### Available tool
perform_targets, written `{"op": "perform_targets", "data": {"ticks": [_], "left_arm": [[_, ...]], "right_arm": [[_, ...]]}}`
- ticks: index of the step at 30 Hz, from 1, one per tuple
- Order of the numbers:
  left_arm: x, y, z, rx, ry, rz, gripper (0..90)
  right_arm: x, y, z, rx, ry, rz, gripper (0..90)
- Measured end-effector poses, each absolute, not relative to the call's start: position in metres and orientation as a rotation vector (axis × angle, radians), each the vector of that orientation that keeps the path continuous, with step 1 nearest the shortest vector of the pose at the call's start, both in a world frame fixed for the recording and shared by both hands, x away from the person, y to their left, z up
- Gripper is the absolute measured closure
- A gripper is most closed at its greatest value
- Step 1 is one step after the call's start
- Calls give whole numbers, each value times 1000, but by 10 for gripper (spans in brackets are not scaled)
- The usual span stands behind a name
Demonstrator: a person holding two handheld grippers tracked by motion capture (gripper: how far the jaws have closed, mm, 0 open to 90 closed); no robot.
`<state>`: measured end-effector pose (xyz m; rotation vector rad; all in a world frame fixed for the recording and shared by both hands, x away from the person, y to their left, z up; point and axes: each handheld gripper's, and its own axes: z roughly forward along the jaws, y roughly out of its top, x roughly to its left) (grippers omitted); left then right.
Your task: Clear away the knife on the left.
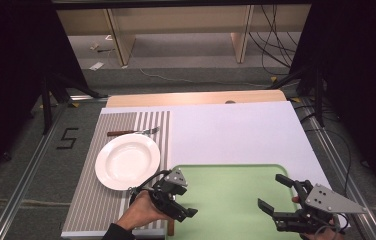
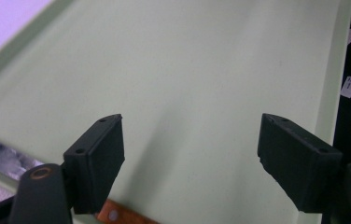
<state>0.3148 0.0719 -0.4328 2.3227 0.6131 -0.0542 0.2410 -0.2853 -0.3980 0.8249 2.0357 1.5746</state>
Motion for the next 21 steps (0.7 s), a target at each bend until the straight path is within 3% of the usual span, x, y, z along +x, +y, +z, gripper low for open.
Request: {"op": "perform_targets", "data": {"ticks": [8, 21], "left_arm": [[309, 77, -426, 2194, 553, 19, 191], [295, 104, -425, 2001, 644, 169, 194]], "right_arm": [[241, -286, -398, 828, 2035, 1574, 131], [241, -286, -398, 829, 2030, 1577, 132]]}}
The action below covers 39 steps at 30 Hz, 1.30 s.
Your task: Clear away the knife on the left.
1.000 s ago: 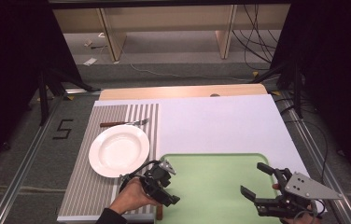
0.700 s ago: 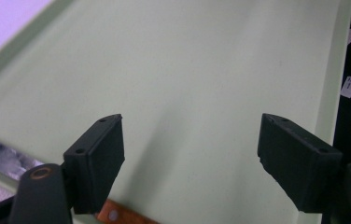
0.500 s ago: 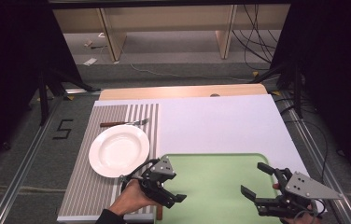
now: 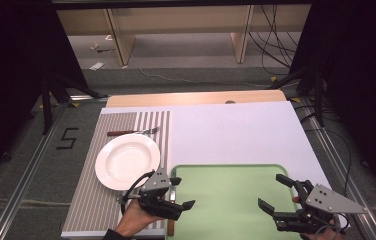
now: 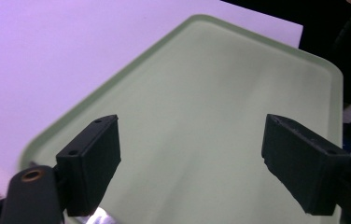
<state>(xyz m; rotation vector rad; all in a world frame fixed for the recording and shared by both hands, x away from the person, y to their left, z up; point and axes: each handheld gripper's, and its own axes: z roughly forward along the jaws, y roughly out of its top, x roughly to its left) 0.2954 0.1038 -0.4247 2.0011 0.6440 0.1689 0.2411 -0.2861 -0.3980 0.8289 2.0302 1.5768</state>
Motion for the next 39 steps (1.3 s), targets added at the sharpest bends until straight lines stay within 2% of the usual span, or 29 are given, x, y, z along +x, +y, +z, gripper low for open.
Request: {"op": "perform_targets", "data": {"ticks": [4, 15, 26, 39], "left_arm": [[292, 116, -423, 1935, 651, 184, 200], [285, 121, -422, 1885, 645, 257, 179], [284, 122, -420, 1844, 635, 245, 158], [286, 120, -422, 1872, 631, 233, 158]], "right_arm": [[241, -286, -398, 827, 2031, 1575, 132], [240, -285, -398, 827, 2033, 1577, 132], [240, -285, -398, 826, 2033, 1580, 132], [241, -286, -398, 826, 2035, 1580, 132]]}}
